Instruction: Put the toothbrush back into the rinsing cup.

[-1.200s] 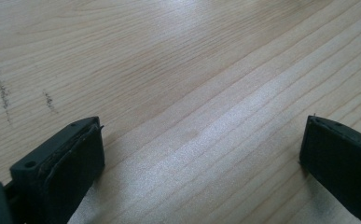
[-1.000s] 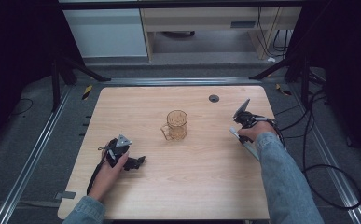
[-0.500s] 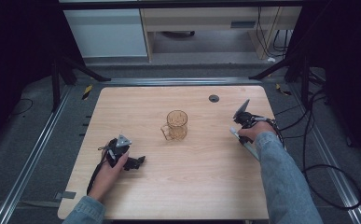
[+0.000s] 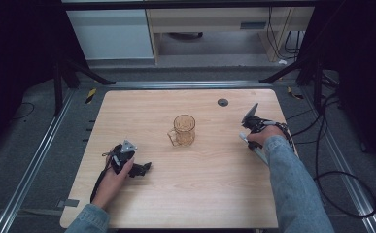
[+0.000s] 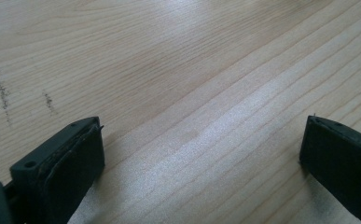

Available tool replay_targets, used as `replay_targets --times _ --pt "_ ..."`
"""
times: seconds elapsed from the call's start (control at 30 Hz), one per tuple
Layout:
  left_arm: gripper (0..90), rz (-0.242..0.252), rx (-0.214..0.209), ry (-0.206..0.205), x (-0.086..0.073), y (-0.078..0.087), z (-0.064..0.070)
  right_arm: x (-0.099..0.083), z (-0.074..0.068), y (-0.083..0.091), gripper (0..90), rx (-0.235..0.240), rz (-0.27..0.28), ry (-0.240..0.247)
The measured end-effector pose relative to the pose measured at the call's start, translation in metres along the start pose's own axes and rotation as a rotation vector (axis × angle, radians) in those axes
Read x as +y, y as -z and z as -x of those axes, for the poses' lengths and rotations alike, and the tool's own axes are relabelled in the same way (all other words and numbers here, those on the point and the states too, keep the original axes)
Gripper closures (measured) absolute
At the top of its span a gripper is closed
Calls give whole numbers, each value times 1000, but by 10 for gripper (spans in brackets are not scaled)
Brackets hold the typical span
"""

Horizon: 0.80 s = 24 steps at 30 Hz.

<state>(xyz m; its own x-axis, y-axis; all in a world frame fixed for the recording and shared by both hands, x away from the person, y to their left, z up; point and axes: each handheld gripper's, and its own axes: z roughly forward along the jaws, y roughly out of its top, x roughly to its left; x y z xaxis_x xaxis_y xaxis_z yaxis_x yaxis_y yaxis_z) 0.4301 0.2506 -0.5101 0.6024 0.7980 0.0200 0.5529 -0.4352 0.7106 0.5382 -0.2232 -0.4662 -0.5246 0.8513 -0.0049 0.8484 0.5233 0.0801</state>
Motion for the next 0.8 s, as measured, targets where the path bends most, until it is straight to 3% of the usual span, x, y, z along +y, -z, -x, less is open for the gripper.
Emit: replay_targets --times 0.8 --pt "0 3 0 3 0 0 0 2 -1 0 790 -6 -31 13"
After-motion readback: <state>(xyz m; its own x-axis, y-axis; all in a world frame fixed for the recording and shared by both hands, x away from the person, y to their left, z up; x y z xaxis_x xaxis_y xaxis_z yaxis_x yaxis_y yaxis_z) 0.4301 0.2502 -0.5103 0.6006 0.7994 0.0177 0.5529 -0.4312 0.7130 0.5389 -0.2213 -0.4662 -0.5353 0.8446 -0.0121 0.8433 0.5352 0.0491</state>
